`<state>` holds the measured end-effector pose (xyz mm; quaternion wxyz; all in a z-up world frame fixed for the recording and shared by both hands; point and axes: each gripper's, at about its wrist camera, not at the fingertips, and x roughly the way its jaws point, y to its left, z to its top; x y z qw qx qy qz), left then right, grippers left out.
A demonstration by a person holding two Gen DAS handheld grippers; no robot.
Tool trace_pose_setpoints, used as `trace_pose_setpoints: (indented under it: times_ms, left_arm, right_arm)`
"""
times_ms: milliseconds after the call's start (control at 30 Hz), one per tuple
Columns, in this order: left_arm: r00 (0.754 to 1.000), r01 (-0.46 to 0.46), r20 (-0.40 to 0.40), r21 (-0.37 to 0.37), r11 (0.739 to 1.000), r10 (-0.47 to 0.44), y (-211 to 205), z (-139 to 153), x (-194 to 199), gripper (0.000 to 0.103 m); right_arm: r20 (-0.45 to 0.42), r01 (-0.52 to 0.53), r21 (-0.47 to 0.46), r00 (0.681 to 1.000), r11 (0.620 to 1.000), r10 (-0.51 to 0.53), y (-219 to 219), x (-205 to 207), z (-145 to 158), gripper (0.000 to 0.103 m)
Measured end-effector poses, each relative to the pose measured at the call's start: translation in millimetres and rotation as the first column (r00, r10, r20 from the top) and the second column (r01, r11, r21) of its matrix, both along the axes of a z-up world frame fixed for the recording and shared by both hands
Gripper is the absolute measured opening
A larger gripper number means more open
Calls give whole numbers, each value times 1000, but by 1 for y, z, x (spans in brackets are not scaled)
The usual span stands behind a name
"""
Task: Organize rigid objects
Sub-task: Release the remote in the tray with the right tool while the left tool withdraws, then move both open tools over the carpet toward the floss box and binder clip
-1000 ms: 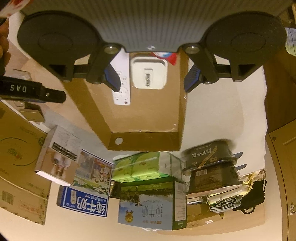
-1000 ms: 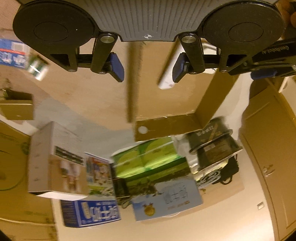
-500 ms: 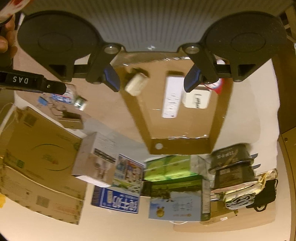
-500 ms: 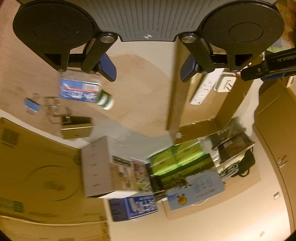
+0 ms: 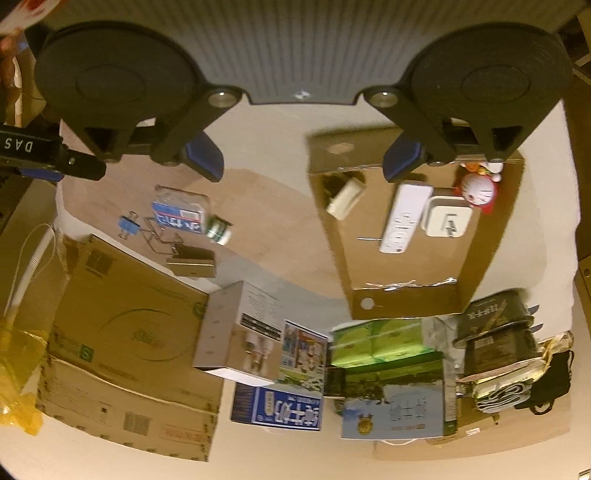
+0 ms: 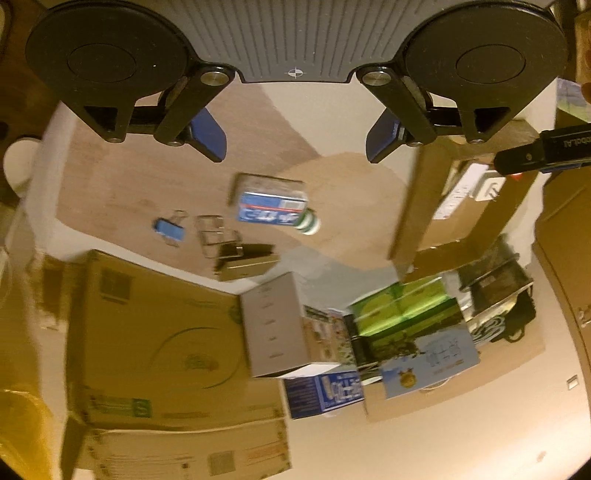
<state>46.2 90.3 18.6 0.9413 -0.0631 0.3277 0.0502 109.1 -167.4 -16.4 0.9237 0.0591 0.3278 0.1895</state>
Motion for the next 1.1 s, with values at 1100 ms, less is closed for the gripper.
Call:
trace_pose_setpoints:
  times_ms: [1100]
  left_arm:
    - [992,124,-13,6,992,-123,-79,-6,31,100]
  right_arm:
    - [-36,146,44,989,988,-144,-87,9,-10,86]
